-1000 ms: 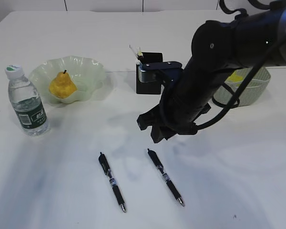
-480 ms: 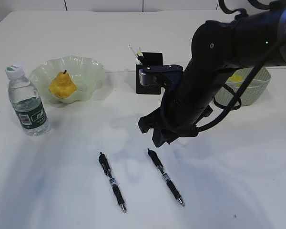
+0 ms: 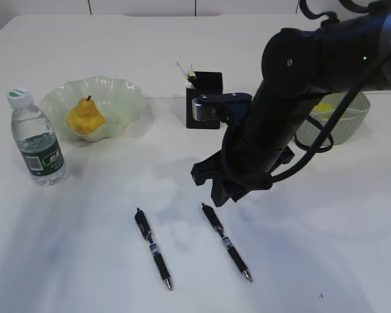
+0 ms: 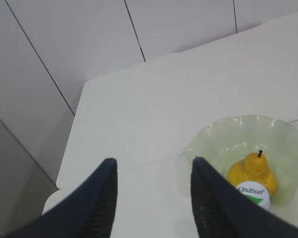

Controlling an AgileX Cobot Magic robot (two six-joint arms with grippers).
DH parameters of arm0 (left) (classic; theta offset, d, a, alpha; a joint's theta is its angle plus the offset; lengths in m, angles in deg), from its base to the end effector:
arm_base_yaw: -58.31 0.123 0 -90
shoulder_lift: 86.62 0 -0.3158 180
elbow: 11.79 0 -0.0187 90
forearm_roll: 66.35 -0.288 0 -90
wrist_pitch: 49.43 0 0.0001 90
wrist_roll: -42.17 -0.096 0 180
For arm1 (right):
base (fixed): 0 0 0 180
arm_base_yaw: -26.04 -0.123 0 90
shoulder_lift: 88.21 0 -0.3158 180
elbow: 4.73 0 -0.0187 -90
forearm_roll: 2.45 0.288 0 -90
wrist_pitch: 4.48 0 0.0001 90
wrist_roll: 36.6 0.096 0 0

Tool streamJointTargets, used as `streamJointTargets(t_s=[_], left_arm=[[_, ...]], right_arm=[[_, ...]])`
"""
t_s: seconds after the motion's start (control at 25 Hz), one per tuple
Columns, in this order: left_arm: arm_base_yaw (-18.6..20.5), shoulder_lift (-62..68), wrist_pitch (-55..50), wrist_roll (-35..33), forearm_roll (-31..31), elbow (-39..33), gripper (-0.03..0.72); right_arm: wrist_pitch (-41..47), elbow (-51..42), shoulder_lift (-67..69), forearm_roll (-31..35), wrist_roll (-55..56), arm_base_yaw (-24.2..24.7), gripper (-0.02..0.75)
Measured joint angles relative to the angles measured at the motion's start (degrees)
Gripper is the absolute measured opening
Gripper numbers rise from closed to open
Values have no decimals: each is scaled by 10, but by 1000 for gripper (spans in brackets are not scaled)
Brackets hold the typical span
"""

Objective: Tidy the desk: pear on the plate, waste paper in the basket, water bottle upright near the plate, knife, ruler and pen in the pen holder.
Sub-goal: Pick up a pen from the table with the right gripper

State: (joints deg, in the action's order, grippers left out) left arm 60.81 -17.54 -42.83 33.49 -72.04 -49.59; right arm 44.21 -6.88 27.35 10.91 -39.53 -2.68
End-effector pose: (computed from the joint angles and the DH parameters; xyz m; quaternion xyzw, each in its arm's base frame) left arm 0.2625 0.0104 0.3350 0.0828 0.7633 0.0894 0.6344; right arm 0.3632 0.2180 0.1989 -0.2055 0.9668 0.1197 0.0932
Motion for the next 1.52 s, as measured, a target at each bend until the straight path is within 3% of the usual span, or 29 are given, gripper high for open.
streamJointTargets(t_s=[0.72,1.08,1.52], left_arm=[[0,0,-6,0,17,0,340],[0,0,-12,0,24,0,341],[0,0,-13,0,26,0,341]], right_arm=[[53,1,20,1,40,0,242],[-18,1,25,4,10,0,242],[-17,38,75,4,4,0,242]])
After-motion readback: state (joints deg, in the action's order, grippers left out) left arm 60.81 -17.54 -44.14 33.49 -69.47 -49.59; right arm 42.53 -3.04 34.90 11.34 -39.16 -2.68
